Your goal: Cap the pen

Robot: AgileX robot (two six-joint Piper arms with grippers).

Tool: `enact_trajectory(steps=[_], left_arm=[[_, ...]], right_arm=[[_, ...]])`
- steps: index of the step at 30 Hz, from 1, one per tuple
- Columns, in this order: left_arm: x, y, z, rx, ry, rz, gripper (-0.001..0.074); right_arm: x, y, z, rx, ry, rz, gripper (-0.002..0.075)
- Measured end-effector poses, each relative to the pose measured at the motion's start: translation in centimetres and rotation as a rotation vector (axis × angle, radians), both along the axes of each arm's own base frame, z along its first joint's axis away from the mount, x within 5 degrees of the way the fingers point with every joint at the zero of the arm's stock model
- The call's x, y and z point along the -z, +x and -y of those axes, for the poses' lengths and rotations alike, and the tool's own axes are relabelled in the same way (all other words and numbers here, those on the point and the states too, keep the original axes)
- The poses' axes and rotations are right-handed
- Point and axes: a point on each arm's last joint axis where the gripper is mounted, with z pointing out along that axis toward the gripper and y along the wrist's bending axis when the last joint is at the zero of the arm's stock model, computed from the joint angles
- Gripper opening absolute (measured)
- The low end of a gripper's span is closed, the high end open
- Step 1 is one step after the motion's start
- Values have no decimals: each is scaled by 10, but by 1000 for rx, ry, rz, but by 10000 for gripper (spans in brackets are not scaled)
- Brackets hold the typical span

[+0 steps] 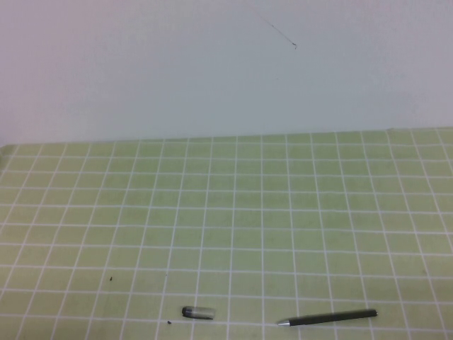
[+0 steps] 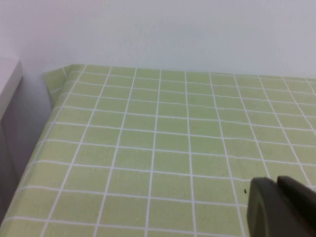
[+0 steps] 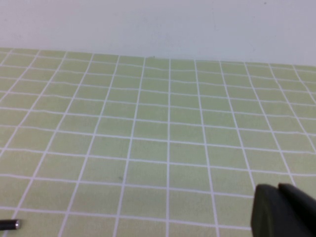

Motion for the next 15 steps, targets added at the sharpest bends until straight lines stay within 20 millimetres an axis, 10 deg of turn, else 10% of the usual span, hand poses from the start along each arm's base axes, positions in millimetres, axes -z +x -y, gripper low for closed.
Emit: enact_trajectory(steps=[15], left_arm=[[-32,2,-1,-16,-24,350,0]], right_arm=[[-7,1,0,-5,-11,76,-3]])
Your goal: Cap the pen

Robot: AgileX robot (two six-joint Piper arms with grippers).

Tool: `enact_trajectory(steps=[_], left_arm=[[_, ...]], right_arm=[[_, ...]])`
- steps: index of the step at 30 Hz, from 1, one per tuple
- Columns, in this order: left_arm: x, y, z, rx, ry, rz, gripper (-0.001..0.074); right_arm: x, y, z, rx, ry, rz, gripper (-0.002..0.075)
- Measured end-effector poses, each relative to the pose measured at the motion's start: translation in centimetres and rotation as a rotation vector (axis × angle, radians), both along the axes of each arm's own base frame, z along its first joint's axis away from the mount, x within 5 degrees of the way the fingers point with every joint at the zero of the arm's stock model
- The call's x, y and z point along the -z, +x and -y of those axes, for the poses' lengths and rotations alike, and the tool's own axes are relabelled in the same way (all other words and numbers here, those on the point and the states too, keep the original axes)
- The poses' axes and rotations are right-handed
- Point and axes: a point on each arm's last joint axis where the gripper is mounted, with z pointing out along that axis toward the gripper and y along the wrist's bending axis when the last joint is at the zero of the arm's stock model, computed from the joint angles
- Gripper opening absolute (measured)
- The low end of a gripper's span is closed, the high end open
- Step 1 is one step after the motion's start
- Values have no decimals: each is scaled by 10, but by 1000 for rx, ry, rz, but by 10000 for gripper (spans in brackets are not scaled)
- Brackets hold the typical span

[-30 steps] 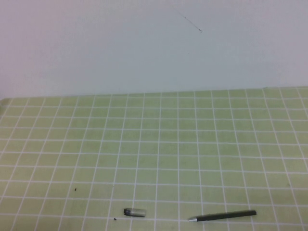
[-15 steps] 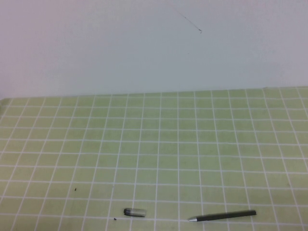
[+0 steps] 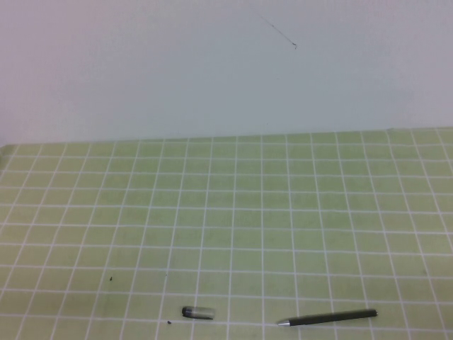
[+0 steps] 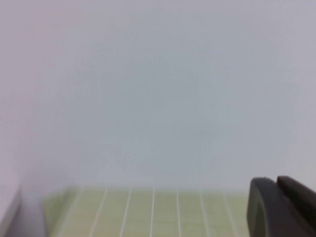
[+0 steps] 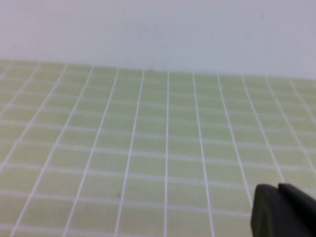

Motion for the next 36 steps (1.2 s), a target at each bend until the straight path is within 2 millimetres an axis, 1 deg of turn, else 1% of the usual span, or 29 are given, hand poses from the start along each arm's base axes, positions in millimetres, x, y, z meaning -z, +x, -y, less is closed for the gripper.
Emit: enact_trajectory(steps=[4,6,10,13,20,23,28,31,33,36], left_arm=[[-14,-3,-1,-5,-17,154,0],[-18,-4,-1,-7,-22,196,0],[-19,-4,-1,-7,-23,209,0],[-19,-4,-1,-7,-23,209,0],[-21,-5,-1,-8,-27,238,0],[-20,-5,-1,-7,-29,226,1],[-25,-7,-2,24,-163,269,1],[-30,-8,-2,26,-169,309,0],[-34,-9,-2,28,-174,293,1],[-45,-10,-2,31,-175,199,1]], right_arm=[[-13,1,-1,-10,-8,140,-3],[-20,1,-1,-16,-12,222,-3],[-37,-2,-3,-30,-22,409,-3],[-44,-4,-4,-37,-27,494,-3],[-46,-5,-3,-37,-20,515,-3],[-46,-5,-3,-37,-19,516,-3],[-50,-6,-4,-40,-21,560,-3],[-53,-7,-4,-41,-20,584,-3],[-54,-8,-4,-39,-9,593,-3],[-63,-9,-3,-40,30,583,-3]])
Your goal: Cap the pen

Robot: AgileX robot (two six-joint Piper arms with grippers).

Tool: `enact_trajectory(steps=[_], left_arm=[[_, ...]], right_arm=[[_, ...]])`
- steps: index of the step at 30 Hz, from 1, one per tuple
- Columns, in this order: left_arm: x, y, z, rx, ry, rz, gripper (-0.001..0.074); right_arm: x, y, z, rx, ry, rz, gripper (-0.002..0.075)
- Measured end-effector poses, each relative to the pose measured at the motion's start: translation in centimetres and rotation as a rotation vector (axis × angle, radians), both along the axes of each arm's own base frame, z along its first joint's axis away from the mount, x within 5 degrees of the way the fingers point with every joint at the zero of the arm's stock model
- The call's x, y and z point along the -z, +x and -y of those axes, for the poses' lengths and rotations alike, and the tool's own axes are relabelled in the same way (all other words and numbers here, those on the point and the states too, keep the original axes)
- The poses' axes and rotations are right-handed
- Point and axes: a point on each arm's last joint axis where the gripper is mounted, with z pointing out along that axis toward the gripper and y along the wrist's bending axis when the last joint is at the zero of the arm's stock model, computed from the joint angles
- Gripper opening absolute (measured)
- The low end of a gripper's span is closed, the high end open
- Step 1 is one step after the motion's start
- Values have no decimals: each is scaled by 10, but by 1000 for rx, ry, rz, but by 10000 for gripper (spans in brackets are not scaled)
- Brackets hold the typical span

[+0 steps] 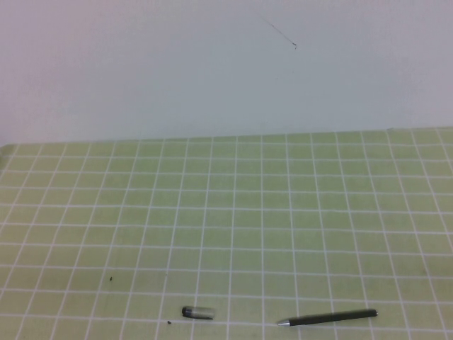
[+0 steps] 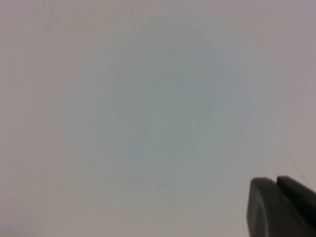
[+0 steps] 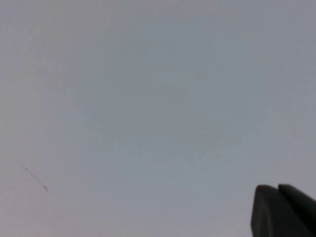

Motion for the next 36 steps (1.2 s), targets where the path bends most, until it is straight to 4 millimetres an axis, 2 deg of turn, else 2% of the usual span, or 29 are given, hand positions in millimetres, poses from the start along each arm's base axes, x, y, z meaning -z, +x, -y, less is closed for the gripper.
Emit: enact_trajectory(steps=[3,6,12,15,21,26,30,31,32,36], left_arm=[[-14,-4,0,7,7,-76,1],[-26,-9,0,2,31,-76,0],[-34,-11,-1,-26,89,27,0],[-29,-7,0,-23,97,-39,0],[-26,6,2,7,45,-208,0],[-25,23,6,36,109,-482,0],[-28,32,15,128,170,-610,0],[-24,36,15,119,176,-642,-1],[-26,36,22,205,206,-674,0],[-20,44,36,368,255,-758,0]], right_arm=[[-13,-2,1,-17,73,-103,-3],[-25,-7,1,-3,84,-233,-3],[-43,-20,0,-9,126,-539,-3],[-54,-16,-7,-67,32,-658,-3],[-65,15,-23,-278,-122,-859,-3],[-62,48,-29,-418,-273,-1088,-3],[-62,69,-31,-548,-483,-1206,-3],[-61,69,-29,-535,-479,-1218,-1],[-63,81,-32,-624,-580,-1240,-3],[-64,111,-36,-703,-646,-1267,-3]])
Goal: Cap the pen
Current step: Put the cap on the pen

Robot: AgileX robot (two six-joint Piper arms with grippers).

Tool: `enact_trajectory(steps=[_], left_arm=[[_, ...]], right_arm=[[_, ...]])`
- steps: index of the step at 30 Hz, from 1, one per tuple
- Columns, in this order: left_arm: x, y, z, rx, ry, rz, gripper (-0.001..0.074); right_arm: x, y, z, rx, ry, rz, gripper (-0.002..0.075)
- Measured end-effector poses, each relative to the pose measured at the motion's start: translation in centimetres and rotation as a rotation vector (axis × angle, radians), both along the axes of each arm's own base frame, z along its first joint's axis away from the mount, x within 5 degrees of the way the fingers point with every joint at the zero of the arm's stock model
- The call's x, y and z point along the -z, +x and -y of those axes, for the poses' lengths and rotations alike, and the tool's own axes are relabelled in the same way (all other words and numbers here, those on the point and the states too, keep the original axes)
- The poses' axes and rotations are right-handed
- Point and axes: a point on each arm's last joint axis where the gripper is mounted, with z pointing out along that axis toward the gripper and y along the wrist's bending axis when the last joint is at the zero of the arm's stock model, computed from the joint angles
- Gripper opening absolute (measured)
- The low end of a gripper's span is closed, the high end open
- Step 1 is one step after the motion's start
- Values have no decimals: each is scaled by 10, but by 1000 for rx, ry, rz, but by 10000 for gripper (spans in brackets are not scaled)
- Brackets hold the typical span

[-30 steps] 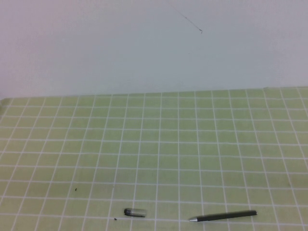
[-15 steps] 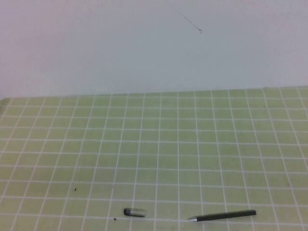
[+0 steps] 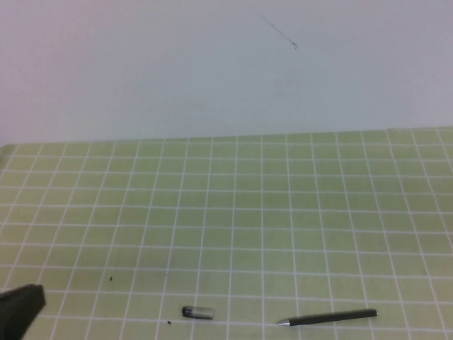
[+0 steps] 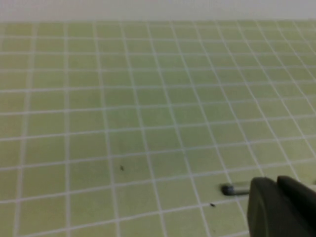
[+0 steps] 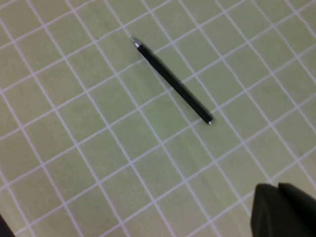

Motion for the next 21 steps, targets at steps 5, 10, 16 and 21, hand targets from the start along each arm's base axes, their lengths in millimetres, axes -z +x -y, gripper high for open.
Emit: enact_trajectory(steps=[5,10,16,21], left_arm=[[5,8,12,121,-47,-72,0],[8,11,16,170,-53,-101,0],[8,11,17,186,-41,-93,0],[8,11,16,186,-33,-84,0]], right_arm=[[8,34,-17,-138,-71,-37,-3],[33,60,-42,-295,-227,-103,-2],[76,81,-81,-448,-409,-92,53],[104,86,-109,-533,-479,-83,268]])
